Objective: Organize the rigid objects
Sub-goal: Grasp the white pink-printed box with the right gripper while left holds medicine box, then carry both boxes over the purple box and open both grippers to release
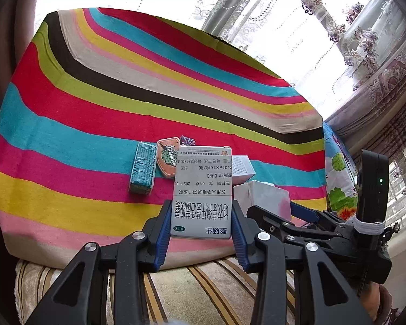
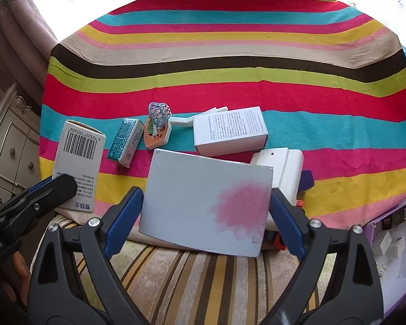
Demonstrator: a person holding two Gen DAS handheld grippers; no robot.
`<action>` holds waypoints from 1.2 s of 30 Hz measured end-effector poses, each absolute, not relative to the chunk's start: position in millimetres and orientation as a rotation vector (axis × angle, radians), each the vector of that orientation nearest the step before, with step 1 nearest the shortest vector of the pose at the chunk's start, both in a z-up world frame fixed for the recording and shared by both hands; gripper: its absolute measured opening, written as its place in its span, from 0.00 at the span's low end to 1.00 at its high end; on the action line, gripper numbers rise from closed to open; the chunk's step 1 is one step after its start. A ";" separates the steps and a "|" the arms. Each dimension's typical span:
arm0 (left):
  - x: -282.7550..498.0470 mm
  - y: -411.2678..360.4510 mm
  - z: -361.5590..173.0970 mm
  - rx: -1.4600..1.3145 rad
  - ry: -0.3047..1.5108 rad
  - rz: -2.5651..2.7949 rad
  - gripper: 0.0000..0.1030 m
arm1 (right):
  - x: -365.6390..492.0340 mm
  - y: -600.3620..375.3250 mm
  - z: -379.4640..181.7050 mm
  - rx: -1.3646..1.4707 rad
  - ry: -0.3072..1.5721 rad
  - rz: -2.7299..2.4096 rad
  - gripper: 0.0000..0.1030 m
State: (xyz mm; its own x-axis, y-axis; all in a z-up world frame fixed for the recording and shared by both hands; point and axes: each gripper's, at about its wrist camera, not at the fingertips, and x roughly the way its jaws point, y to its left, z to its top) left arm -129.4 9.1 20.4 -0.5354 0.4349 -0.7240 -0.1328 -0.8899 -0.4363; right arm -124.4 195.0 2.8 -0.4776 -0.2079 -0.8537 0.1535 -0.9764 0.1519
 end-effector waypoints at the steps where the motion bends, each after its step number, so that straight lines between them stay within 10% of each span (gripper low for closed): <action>1: -128.7 15.0 22.4 -1.290 -0.463 2.446 0.40 | -119.5 200.5 5.0 1.460 -0.085 -2.539 0.91; 36: -112.4 301.7 16.1 -1.368 0.005 1.997 0.40 | -43.1 494.3 -22.7 1.541 -0.568 -2.748 0.91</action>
State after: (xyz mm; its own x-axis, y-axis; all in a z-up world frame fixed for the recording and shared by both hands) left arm -112.4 301.7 16.1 -0.1918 0.5426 -0.8178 -0.5468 -0.7511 -0.3701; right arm -43.1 494.3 -22.7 -0.5352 -0.1190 -0.8363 -0.2223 -0.9353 0.2754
